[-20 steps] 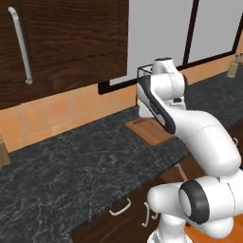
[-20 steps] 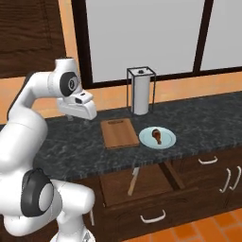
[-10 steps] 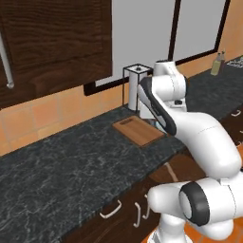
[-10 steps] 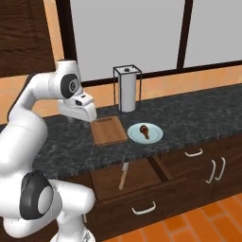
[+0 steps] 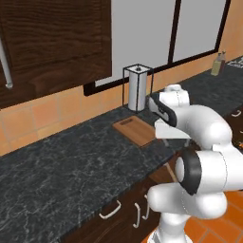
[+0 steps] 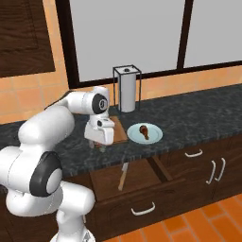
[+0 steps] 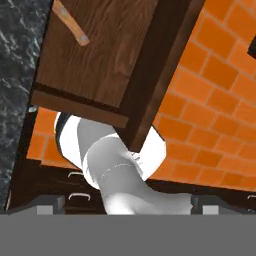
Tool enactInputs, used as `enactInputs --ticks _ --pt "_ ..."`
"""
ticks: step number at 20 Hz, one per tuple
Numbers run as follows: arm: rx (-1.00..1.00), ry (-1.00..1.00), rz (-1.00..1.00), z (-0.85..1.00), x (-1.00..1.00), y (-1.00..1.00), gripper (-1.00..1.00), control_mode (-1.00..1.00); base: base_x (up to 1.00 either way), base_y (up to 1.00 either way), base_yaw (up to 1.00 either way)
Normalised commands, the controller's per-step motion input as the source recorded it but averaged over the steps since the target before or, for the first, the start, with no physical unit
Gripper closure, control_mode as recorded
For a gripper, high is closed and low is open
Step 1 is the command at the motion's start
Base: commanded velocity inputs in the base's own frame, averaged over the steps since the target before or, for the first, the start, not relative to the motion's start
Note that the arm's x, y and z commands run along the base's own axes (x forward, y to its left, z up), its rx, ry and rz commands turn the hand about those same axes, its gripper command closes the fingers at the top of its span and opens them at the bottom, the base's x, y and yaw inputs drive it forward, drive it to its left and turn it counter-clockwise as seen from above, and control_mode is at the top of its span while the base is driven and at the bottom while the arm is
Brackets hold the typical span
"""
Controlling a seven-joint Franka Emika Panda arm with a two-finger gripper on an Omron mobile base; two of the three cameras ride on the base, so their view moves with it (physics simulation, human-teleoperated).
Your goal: Pick up the knife from the drawer and place it on the cutting board. Then place the meat from the plate to the cutting board.
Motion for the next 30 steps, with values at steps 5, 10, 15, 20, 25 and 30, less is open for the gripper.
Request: enactInputs --ticks 5,10,15,20,25,30 --pt "-0.06 0.19 -0.25 -0.85 -0.33 -0.63 -1.00 -1.00 0.00 0.00 0.00" --pt "-0.04 0.03 -0.10 -0.54 0.12 -0.33 -1.00 -1.00 0.00 0.00 0.00" --pt "0.00 -0.01 0.00 -0.65 -0.03 -0.44 -1.00 -1.00 0.00 0.00 0.00" --pt "0.00 -0.01 0.00 -0.66 0.03 -0.26 -1.00 -1.00 0.00 0.00 0.00" --pt "0.00 -0.06 0.00 -0.53 -0.02 -0.18 -1.00 -1.00 0.00 0.00 0.00" --pt "0.00 -0.06 0.00 -0.43 -0.28 -0.30 -1.00 -1.00 0.00 0.00 0.00"
